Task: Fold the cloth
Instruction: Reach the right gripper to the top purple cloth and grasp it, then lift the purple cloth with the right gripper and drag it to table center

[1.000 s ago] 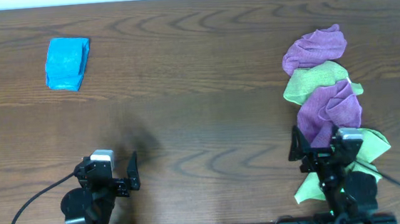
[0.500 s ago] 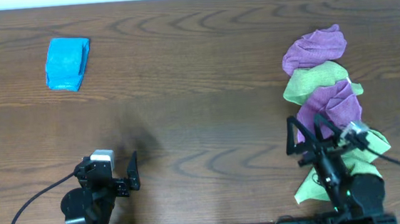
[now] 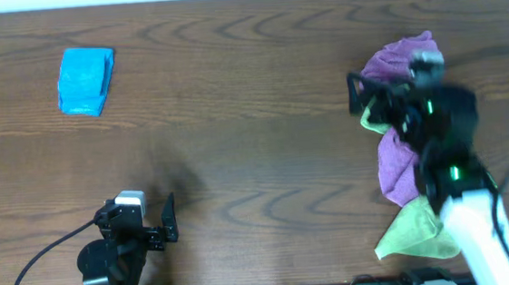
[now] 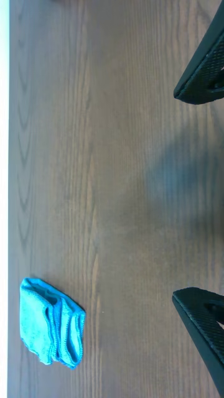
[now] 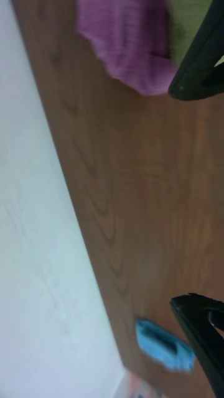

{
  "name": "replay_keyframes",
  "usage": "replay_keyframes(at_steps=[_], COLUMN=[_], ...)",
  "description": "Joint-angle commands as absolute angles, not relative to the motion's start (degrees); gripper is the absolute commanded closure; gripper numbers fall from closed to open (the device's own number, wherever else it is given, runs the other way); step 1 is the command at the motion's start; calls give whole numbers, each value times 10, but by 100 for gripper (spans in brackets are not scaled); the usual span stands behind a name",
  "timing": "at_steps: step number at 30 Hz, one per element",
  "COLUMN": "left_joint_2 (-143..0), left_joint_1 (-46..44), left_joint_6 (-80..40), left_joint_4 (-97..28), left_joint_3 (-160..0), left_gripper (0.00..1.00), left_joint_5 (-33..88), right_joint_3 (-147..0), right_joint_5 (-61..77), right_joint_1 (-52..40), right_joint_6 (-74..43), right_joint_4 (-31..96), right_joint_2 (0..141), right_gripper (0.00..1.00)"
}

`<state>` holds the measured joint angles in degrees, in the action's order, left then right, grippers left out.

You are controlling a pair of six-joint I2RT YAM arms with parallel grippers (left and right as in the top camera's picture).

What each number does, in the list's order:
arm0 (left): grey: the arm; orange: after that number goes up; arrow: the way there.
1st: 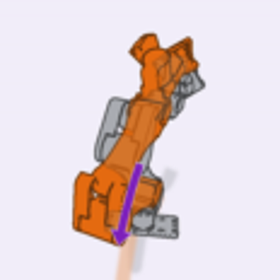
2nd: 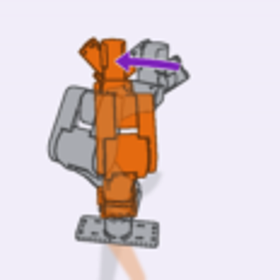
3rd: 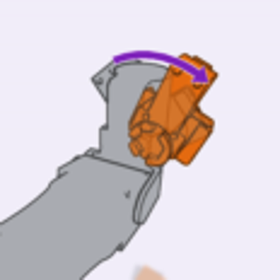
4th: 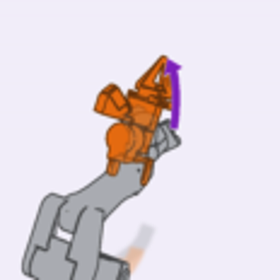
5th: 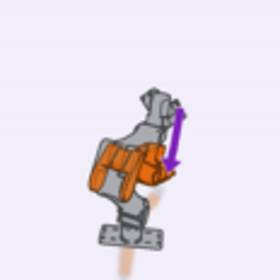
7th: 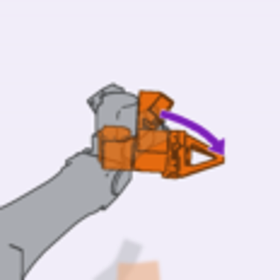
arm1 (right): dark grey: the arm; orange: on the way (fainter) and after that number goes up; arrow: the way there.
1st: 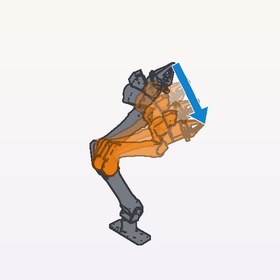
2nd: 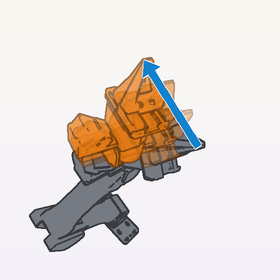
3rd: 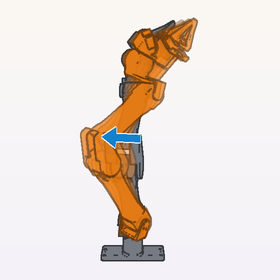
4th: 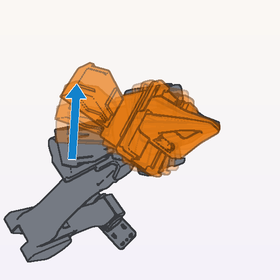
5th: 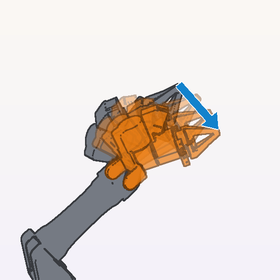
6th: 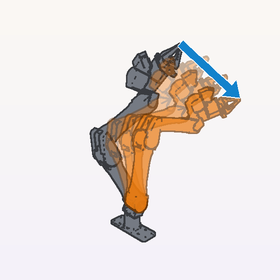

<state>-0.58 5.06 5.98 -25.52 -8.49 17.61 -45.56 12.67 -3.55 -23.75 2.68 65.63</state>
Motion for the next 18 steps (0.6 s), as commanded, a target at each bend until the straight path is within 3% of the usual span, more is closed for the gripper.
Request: replay_keyframes(at_steps=[1, 9, 18], left_joint_2=[-3, -3, -3], left_joint_1=[48, 48, 48], left_joint_6=[58, 58, 58], left_joint_4=[-257, -257, -257], left_joint_3=[-74, -74, -74], left_gripper=[5, 4, 5], left_joint_5=[176, 176, 176], right_joint_3=[-556, -782, -835], right_joint_5=[80, -120, -214], right_joint_1=[-33, -22, 8], right_joint_6=[-150, -102, -102], right_joint_4=[75, 249, 222], right_joint_2=[747, 973, 1118], right_gripper=[1, 1, 1])
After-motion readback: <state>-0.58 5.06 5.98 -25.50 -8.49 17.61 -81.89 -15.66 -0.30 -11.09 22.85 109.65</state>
